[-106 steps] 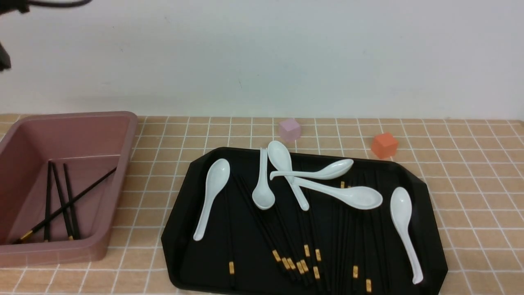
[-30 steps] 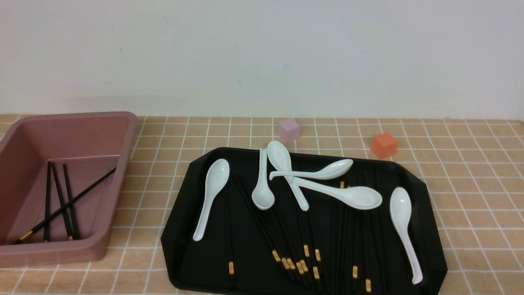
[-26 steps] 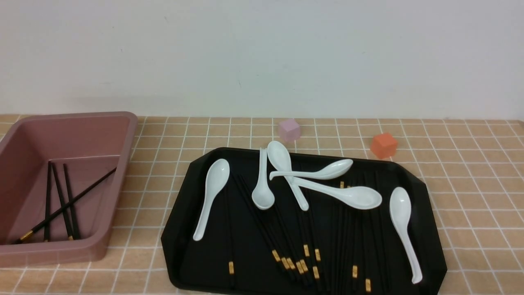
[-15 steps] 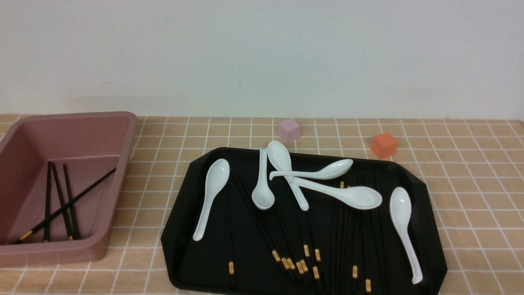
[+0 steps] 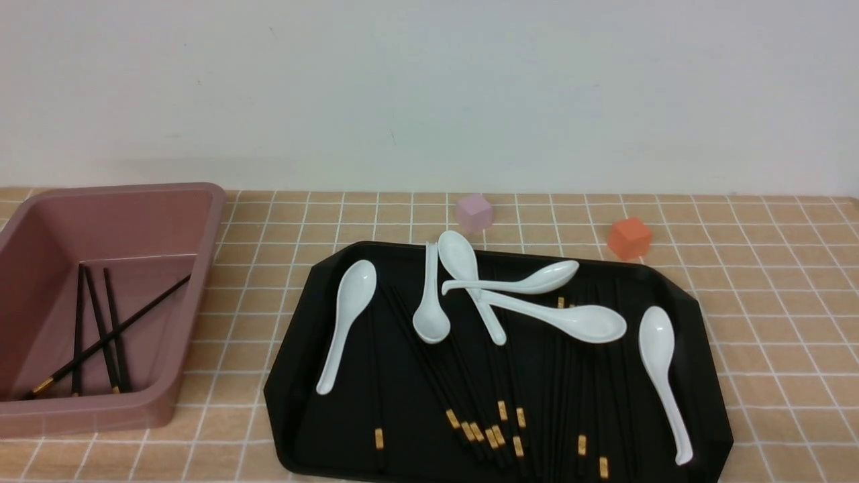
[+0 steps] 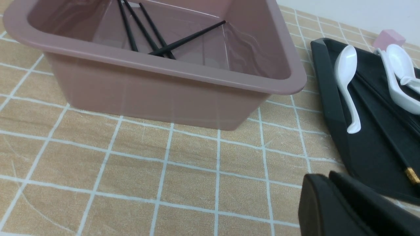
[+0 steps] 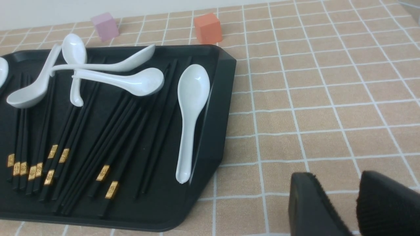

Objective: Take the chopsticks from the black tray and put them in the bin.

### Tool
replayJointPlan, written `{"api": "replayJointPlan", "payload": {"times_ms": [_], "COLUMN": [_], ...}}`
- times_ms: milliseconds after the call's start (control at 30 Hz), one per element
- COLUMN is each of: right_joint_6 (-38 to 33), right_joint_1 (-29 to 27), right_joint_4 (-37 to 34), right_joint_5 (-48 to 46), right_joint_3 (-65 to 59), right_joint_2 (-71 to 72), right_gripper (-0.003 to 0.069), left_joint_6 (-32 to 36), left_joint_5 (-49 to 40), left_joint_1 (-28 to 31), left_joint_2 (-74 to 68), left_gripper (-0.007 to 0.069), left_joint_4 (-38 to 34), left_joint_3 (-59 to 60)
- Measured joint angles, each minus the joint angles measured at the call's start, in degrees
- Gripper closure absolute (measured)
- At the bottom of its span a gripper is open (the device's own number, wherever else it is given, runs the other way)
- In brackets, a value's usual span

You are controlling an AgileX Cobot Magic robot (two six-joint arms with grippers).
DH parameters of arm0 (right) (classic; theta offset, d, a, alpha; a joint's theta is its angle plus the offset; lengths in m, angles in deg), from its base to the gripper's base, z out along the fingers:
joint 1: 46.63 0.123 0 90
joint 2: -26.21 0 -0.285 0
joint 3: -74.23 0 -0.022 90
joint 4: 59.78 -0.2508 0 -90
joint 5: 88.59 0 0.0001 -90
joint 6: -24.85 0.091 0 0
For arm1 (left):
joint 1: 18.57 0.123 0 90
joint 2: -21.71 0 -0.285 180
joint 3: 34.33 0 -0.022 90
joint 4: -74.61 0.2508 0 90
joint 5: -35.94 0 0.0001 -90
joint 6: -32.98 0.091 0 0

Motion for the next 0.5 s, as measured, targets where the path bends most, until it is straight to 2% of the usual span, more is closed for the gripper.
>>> {"api": "replayJointPlan", "payload": {"times_ms": [500], "right_joint_6": [0.00], "right_joint_1": [0.00], "right_joint_4": [0.00], "right_joint_5": [0.00], "right_joint_3": [0.00], "right_joint_2": [0.00], "right_gripper": [0.0419], "left_joint_6": [0.00], "left_joint_5": [0.00], "left_joint_1": [0.00], "left_joint_2": [0.00], "left_gripper": [0.0576], "left_joint_4": [0.00], "left_joint_3": [0.00]}}
